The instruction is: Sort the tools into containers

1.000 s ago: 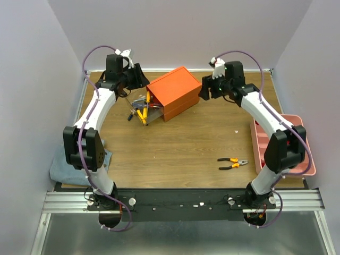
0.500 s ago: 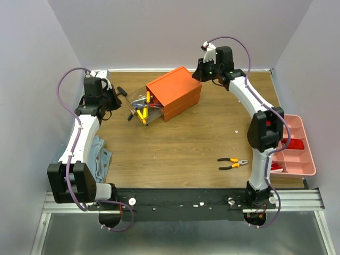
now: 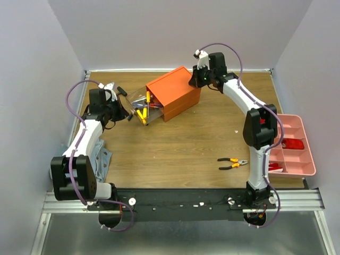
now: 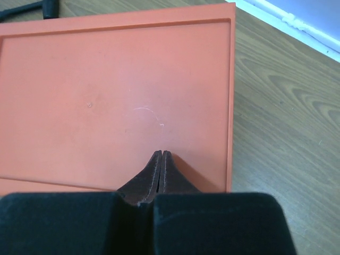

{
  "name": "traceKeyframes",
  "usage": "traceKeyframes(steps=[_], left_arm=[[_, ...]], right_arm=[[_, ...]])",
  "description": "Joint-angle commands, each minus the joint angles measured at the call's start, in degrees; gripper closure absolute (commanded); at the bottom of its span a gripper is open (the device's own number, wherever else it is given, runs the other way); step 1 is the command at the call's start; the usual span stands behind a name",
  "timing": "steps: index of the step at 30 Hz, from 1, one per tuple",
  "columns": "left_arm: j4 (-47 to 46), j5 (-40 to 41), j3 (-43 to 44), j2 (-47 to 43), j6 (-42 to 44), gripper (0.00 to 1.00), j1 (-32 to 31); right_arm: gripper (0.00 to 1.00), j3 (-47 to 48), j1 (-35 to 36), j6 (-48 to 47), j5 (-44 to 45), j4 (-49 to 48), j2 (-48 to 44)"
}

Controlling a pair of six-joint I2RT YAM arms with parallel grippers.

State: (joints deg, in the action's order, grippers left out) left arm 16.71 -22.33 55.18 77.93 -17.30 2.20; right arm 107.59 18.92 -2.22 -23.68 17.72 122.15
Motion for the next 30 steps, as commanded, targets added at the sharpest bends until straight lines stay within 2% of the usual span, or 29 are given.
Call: traceKeyframes(steps=[1,4,21,30], left_arm=[[-9.1,-10.5,-2.4,1.9,-0.1,1.00,0.3],[-15.1,-13.7,-4.1,2.7,-1.7,1.00,0.3],[-25.8,-19.4,2.6,15.8,-9.7,1.00,-2.0],[-29.8,-19.0,9.8,24.2,-15.7,1.00,-7.1]], right_arm=[[0.99,-2.6,1.6,-4.0,2.4,5.6,1.9],[0.99,-4.0,2.3,-5.0,3.0,6.4,1.6],[0.99,-7.0,4.6,-7.1,5.0,7.1,2.5],[0.99,-7.4,5.8,-7.3,5.1,7.1,2.8]])
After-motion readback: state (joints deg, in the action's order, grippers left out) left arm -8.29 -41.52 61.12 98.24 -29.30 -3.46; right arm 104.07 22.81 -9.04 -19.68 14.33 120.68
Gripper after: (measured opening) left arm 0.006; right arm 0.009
